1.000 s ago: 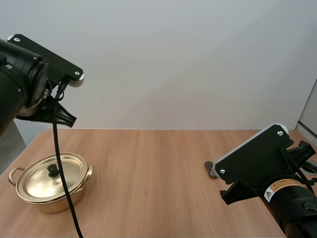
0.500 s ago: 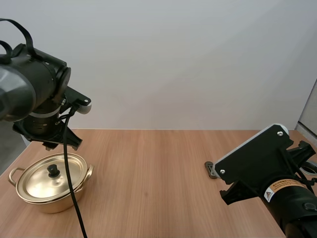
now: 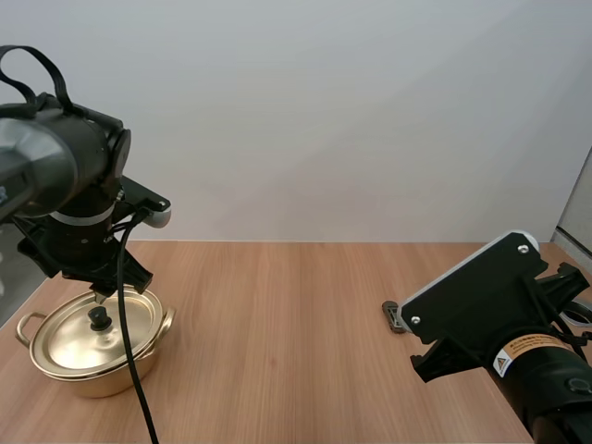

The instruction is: Open the pot, put the car inside, and close it

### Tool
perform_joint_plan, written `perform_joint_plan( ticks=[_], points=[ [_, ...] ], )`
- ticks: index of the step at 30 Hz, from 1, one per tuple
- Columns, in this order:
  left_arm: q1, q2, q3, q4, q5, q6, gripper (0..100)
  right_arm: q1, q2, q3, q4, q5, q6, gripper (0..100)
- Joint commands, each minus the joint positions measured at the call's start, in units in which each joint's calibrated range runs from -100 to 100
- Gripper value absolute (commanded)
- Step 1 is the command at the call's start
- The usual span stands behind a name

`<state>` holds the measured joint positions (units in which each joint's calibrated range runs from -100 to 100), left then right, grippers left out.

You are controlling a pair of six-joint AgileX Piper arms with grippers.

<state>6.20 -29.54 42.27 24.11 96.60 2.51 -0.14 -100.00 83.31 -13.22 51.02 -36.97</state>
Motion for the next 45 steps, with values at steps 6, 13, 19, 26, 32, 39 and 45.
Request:
perform_joint_plan(
  ticks=[6, 13, 19, 26, 32, 39, 45],
  points=[
    [7.09, 4.6, 0.0, -10.6, -3.3, 11.8, 90, 0.0, 0.0, 0.0, 0.0, 0.1, 0.0, 0],
    [10.73, 8.8, 0.0, -15.8, -8.3, 18.3, 87, 0.0, 0.0, 0.0, 0.0, 0.1, 0.0, 0],
    [10.80, 10.8, 0.0, -21.0, -10.4, 20.7, 54, 0.0, 0.0, 0.0, 0.0, 0.1, 0.0, 0],
    [10.80, 12.5, -0.3, -20.8, -11.9, 20.7, 55, 0.0, 0.0, 0.0, 0.0, 0.1, 0.0, 0],
    [10.80, 14.3, -0.5, -20.8, -12.5, 20.7, 61, 0.0, 0.0, 0.0, 0.0, 0.1, 0.0, 0],
    [10.80, 16.8, -0.5, -20.8, -14.1, 21.3, 61, 0.0, 0.0, 0.0, 0.0, 0.1, 0.0, 0],
    [10.80, 17.6, -0.5, -20.8, -14.7, 21.4, 47, 0.0, 0.0, 0.0, 0.0, 0.3, 0.0, 0]
  ],
)
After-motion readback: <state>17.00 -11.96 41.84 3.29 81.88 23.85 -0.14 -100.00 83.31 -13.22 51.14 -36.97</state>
